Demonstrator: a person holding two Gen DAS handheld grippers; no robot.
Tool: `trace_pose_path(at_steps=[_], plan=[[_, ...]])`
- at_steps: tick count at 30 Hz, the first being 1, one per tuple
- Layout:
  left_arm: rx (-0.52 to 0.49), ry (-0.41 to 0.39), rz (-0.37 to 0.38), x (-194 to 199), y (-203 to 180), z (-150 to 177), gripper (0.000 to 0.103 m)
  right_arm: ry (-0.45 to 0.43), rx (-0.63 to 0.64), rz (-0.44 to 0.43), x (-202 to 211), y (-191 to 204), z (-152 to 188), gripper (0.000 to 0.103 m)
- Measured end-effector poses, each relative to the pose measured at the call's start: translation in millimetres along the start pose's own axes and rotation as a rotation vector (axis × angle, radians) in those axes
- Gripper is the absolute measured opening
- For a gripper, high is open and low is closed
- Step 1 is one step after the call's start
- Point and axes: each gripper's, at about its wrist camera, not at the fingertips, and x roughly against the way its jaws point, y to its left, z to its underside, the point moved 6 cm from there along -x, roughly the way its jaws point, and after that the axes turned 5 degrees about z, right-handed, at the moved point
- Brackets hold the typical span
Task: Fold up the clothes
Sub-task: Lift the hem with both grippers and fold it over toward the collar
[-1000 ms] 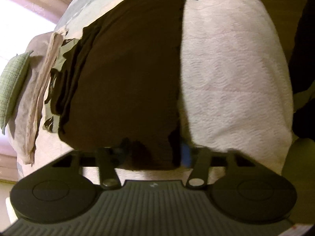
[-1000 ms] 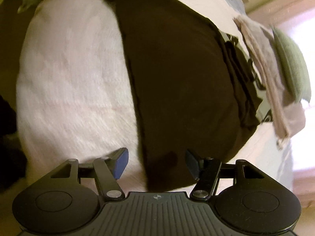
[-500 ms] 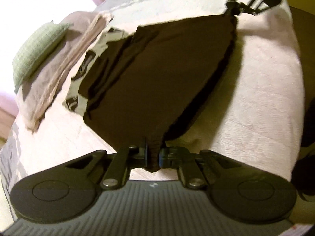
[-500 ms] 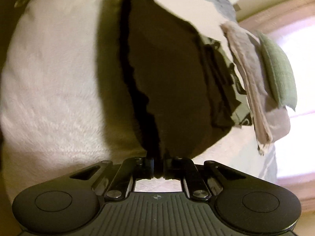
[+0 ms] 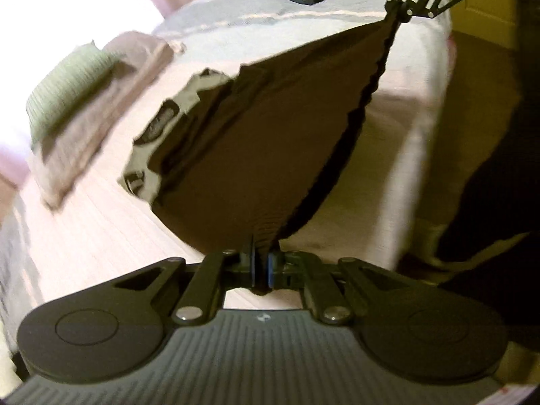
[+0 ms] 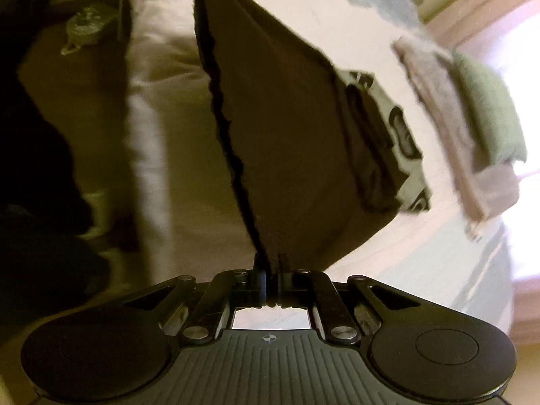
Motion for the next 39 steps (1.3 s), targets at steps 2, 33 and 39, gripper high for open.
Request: trace_pose_path(at_steps=[2, 33, 39], plan=[[0.05, 0.021, 0.056, 15.2, -15.3, 7.5, 0.003, 0.025, -0.008, -0.053, 14.9, 14.7, 0.7, 0.002], [0.627, 0.146, 0.152, -258.2, 391.8, -94.8, 0.004, 0.059, -0.381, -0.274, -276.8, -380.6, -72.0, 0.002], [0.663, 0.171, 0.208, -298.2, 410.7, -80.3, 0.004, 0.076, -0.531, -0.298, -306.4, -399.3, -62.0, 0.002]])
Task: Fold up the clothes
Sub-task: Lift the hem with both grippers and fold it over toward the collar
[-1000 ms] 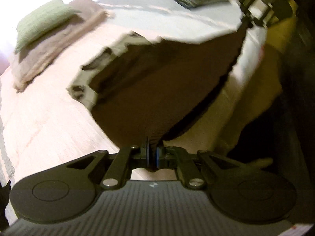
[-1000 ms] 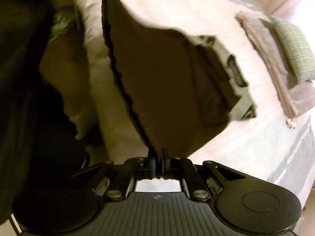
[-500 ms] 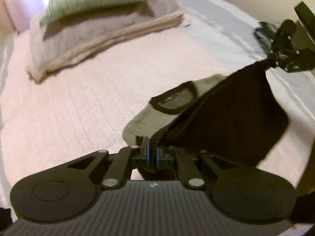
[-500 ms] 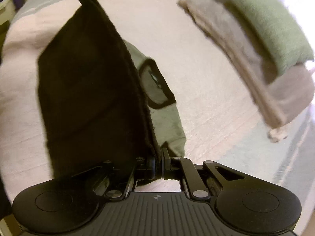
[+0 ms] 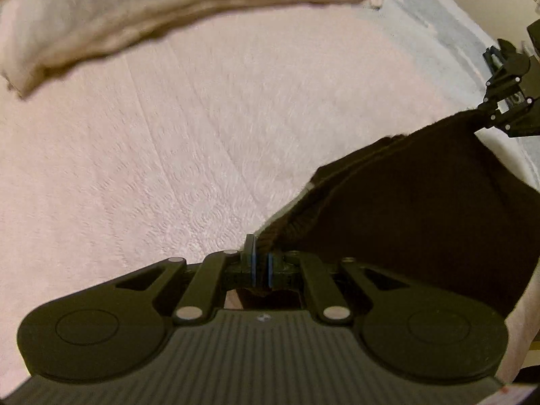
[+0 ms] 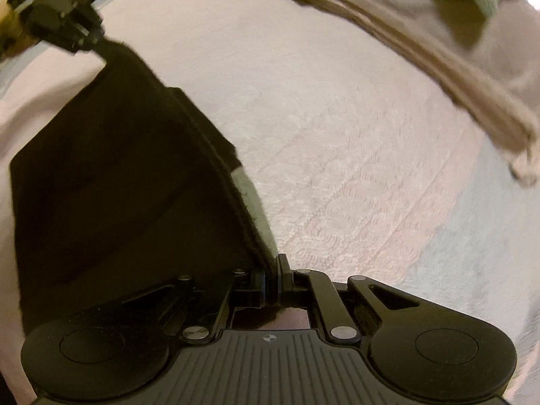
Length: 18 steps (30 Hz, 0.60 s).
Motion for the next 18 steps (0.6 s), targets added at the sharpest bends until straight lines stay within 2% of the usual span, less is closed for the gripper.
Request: trace_pose_path(at_steps=[5, 7, 9, 10, 14, 18], plan=[[0.028, 0.018, 0.02, -33.8, 16.3, 9.8, 0.005, 0.006, -0.068, 0.014, -32.8, -7.5, 4.9, 0.002], [0.054, 0.01, 0.026, -39.1, 22.9, 13.8, 0.009, -0.006, -0.127, 0.021, -35.7, -14.6, 7.8, 0.006], [0.083, -0.008, 0.032, -38.6, 28.4, 15.2, 0.015, -0.034, -0.213, 0.052, -29.1, -27.9, 13.0, 0.027], [0.097, -0.023, 0.022, -35.4, 32.3, 15.4, 0.018, -0.048, -0.26, 0.075, -24.4, -36.3, 15.6, 0.029], [0.216, -0.099, -0.057, -11.6, 64.5, 10.1, 0.017, -0.095, -0.398, 0.208, 14.2, -60.0, 25.5, 0.029], [0.223, -0.167, -0.07, 27.3, 61.2, 11.9, 0.014, -0.226, -0.478, 0.181, 85.0, -33.8, 39.5, 0.029]])
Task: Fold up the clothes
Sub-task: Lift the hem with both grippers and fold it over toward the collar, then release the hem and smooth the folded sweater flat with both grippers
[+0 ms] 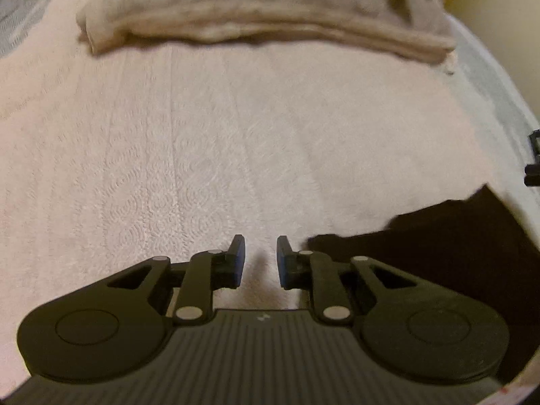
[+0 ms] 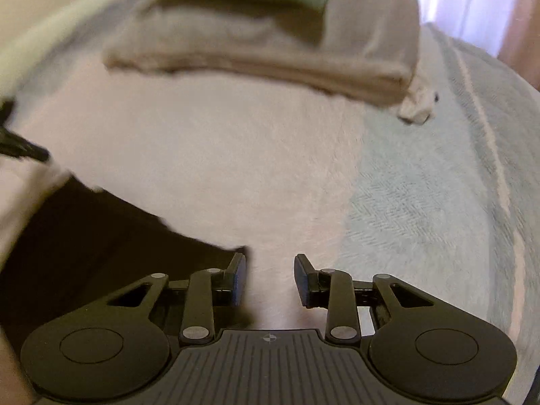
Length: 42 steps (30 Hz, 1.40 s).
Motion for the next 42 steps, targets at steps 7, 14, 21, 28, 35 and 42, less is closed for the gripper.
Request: trace_pose_path(at_steps=[7, 14, 21, 28, 35, 42], plan=[[-0.139, 0.048, 0.175, 31.5, -106.3, 41.0, 0.015, 0.001, -0.161, -0.143, 87.8, 36.5, 76.7, 0.043], [-0.268, 0.136, 0.379, -3.2, -222.3, 77.9, 0.014, 0.077, -0.149, -0.331, 94.0, 46.4, 127.7, 0.062], [-0.396, 0.224, 0.409, -69.7, -285.1, 85.8, 0.014, 0.133, -0.184, -0.654, 52.0, 42.9, 128.7, 0.042], [-0.446, 0.276, 0.339, -108.0, -295.9, 94.4, 0.016, 0.284, -0.192, -0.643, 34.6, 26.0, 192.3, 0.014], [-0.418, 0.249, 0.308, -78.0, -293.0, 88.7, 0.015, 0.193, -0.179, -0.41, 72.9, 20.3, 174.5, 0.029], [-0.317, 0.172, 0.252, -3.0, -251.7, 107.2, 0.015, -0.042, -0.096, -0.357, 125.3, 55.1, 121.0, 0.032]])
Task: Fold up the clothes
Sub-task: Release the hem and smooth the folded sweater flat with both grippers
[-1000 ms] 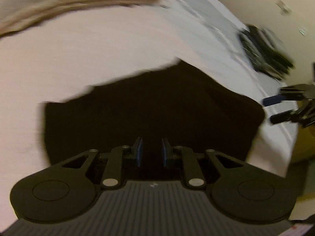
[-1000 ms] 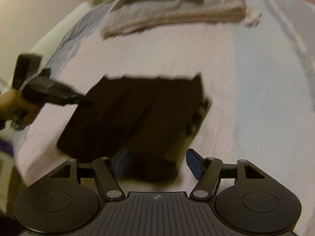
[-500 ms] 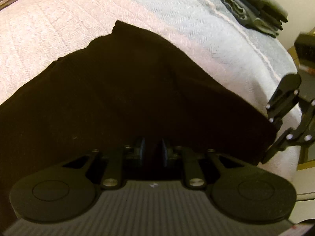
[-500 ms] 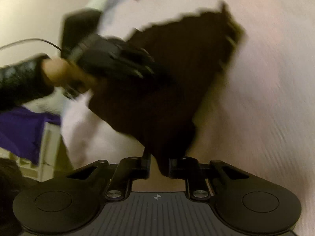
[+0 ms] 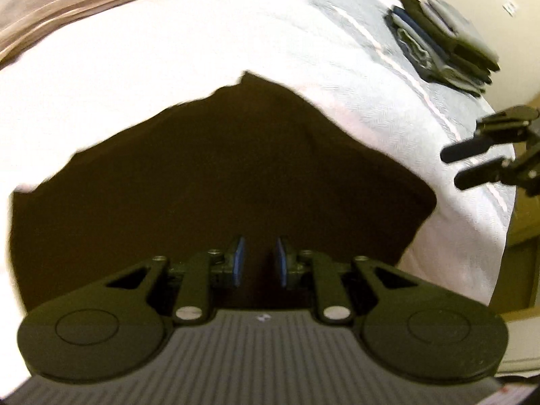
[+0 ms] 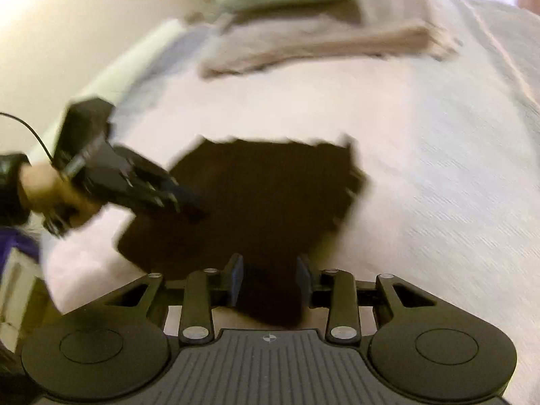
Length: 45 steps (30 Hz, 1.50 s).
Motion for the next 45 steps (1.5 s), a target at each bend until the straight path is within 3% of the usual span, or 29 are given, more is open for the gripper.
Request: trace_pose_path(at_steps=[3, 7, 11, 20, 23, 24, 25, 29, 34, 38, 42, 45], plan=[[0.054, 0.003, -0.056, 12.3, 16.5, 31.3, 0.015, 0.04, 0.106, -0.025, -37.0, 25.7, 7.2, 0.032], [0.13, 0.075, -0.132, 0.2, 49.1, 80.7, 0.01, 0.158, 0.066, 0.056, -79.9, -6.1, 55.5, 0.032], [0.197, 0.046, -0.116, 4.6, 73.0, 103.6, 0.007, 0.158, 0.05, 0.054, -72.4, -17.8, 63.7, 0.033], [0.24, 0.031, -0.156, 38.5, 93.9, 131.0, 0.006, 0.199, 0.123, 0.111, -75.6, -12.7, 63.8, 0.04], [0.231, 0.037, -0.141, 49.2, 97.6, 144.8, 0.006, 0.213, 0.111, 0.189, -69.4, -9.5, 59.9, 0.047], [0.221, 0.036, -0.141, 53.3, 99.0, 148.1, 0.006, 0.217, 0.116, 0.257, -65.5, -5.9, 57.2, 0.057], [0.207, 0.035, -0.14, 58.0, 100.9, 150.6, 0.006, 0.216, 0.125, 0.314, -60.8, -0.4, 54.8, 0.059], [0.128, 0.012, -0.125, 90.9, 114.2, 161.5, 0.013, 0.166, 0.261, 0.524, -49.8, 56.2, 39.8, 0.06], [-0.039, -0.041, -0.058, 125.1, 139.3, 162.5, 0.013, 0.09, 0.407, 0.512, -87.2, 184.1, 36.5, 0.062], [-0.173, 0.025, -0.037, 132.1, 158.7, 166.2, 0.013, 0.142, 0.53, 0.47, -153.5, 269.8, 50.3, 0.062], [-0.193, 0.106, -0.049, 135.4, 181.4, 170.5, 0.013, 0.185, 0.513, 0.469, -191.6, 303.5, 54.4, 0.062], [-0.182, 0.125, -0.049, 141.5, 193.5, 173.2, 0.013, 0.198, 0.507, 0.523, -207.4, 313.9, 52.3, 0.062]])
